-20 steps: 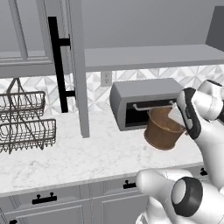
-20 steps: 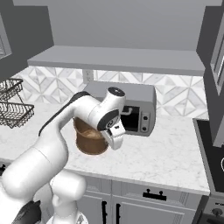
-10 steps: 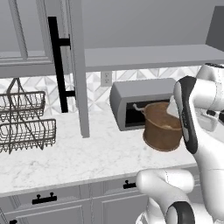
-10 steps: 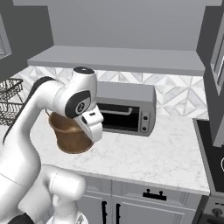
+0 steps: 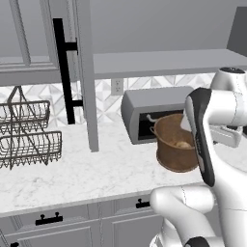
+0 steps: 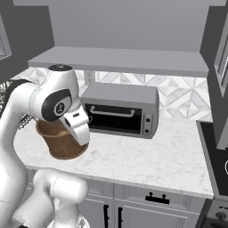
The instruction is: Open the cabinet, pick up the bread from the cabinet and place it in the basket. Then move the basket to the dining counter.
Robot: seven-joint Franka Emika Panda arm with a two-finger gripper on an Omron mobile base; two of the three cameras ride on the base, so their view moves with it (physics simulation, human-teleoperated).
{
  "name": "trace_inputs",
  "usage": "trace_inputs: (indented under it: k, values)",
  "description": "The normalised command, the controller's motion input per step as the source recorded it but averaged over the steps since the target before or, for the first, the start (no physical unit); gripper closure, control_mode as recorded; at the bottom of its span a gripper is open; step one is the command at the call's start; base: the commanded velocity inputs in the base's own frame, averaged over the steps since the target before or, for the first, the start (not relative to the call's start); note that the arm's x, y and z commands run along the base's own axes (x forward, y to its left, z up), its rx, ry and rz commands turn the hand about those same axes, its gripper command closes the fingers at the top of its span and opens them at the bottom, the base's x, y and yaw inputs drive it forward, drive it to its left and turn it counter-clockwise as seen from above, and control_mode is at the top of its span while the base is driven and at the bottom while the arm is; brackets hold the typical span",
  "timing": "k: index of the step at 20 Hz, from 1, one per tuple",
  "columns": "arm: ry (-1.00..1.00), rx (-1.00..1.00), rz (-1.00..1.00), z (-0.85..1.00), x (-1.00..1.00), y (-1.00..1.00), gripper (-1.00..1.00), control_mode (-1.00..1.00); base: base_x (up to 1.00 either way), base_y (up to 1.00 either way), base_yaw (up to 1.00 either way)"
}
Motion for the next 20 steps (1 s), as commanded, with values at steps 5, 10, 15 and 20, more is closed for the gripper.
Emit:
trace_inputs:
  k: [5,10,15,20]
  values:
    - [0.0,0.01,0.0,-0.01,0.0,0.0,1.0,-1.0,0.0,0.0,0.0]
    - [0.0,0.0,0.0,0.0,0.0,0.0,1.0,-1.0,0.0,0.0,0.0]
    - [0.0,0.0,0.0,0.0,-0.01,0.0,1.0,-1.0,0.0,0.0,0.0]
    - [0.0,0.0,0.0,0.0,-0.08,0.0,1.0,1.0,-0.23,0.0,0.0]
